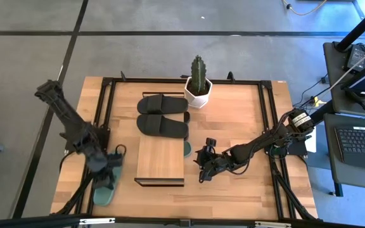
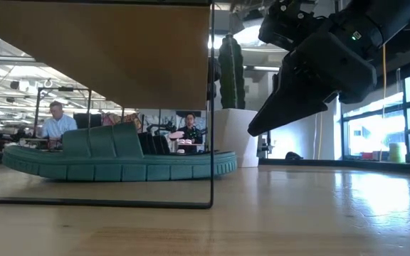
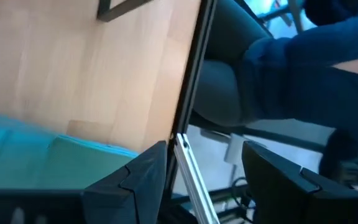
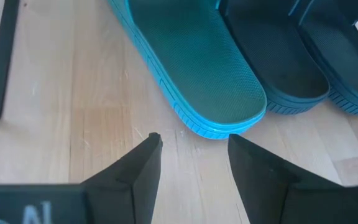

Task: Pick and place slides into the shelf
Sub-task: Put the green slides under the shelf

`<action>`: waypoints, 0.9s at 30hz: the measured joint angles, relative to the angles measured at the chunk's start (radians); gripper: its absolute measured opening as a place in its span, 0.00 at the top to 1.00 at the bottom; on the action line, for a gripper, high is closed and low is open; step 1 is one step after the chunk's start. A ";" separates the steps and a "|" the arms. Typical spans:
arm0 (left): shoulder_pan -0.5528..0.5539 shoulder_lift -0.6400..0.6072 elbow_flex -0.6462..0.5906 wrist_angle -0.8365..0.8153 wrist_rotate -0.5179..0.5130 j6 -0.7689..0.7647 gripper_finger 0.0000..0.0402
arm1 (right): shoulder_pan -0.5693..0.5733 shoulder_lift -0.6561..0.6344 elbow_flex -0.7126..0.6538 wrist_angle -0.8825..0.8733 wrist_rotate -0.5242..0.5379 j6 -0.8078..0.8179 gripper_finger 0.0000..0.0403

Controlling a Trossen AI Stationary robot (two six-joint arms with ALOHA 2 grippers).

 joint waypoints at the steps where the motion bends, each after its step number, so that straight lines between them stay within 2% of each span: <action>1: -0.030 0.023 0.015 0.001 -0.033 -0.012 0.50 | 0.000 0.000 0.000 0.000 0.000 0.001 0.54; 7: -0.166 0.202 0.191 -0.062 -0.189 -0.027 0.50 | 0.000 0.000 0.000 0.000 0.000 0.026 0.54; 11: -0.220 0.338 0.340 -0.276 -0.273 -0.019 0.50 | 0.000 0.000 0.000 0.002 0.000 0.026 0.54; 15: -0.251 0.466 0.447 -0.489 -0.302 -0.031 0.50 | 0.000 -0.001 0.000 0.004 0.000 0.026 0.54; 19: -0.271 0.557 0.478 -0.614 -0.301 -0.036 0.50 | 0.000 -0.001 0.000 0.004 0.000 0.026 0.54; 27: -0.280 0.689 0.478 -0.758 -0.294 -0.088 0.50 | 0.000 -0.001 0.000 0.004 0.000 0.023 0.54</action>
